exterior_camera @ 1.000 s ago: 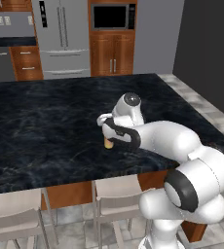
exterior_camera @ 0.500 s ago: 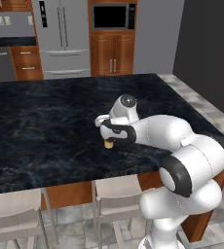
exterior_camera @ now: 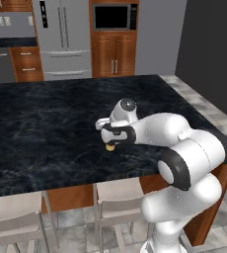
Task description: Place the large bottle from the dining counter next to the other large bottle outside the sink, and place the small bottle from the dining counter next to the other small bottle inside the sink.
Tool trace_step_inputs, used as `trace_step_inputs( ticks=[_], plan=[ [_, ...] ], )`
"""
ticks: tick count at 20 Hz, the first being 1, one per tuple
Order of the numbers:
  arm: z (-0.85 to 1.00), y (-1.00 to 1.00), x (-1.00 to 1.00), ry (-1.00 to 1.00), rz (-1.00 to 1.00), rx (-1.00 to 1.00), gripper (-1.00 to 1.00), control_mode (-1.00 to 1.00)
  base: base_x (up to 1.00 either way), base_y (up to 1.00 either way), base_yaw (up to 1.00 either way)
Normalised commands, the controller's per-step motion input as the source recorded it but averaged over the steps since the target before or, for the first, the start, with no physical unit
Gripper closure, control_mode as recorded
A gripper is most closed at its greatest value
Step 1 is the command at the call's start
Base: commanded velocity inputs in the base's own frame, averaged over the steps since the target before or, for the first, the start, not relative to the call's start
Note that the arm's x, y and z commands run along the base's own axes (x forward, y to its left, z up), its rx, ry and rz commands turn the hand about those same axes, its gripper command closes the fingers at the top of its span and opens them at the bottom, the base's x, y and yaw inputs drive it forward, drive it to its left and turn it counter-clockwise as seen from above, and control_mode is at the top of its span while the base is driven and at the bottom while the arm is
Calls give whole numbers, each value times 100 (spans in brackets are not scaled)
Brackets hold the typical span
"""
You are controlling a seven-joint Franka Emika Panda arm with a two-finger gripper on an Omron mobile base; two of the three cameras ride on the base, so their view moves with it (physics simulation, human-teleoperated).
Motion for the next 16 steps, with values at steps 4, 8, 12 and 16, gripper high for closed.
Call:
trace_step_inputs(
  ticks=[4, 8, 12, 16],
  plan=[
    [-4, 0, 17, 0, 0, 0, -100, -100, 0, 0, 0],
    [-5, 0, 16, 0, 0, 0, -100, -100, 0, 0, 0],
    [-9, 0, 20, 0, 0, 0, -100, -100, 0, 0, 0],
    [-10, 0, 20, 0, 0, 0, -100, -100, 0, 0, 0]
  ],
)
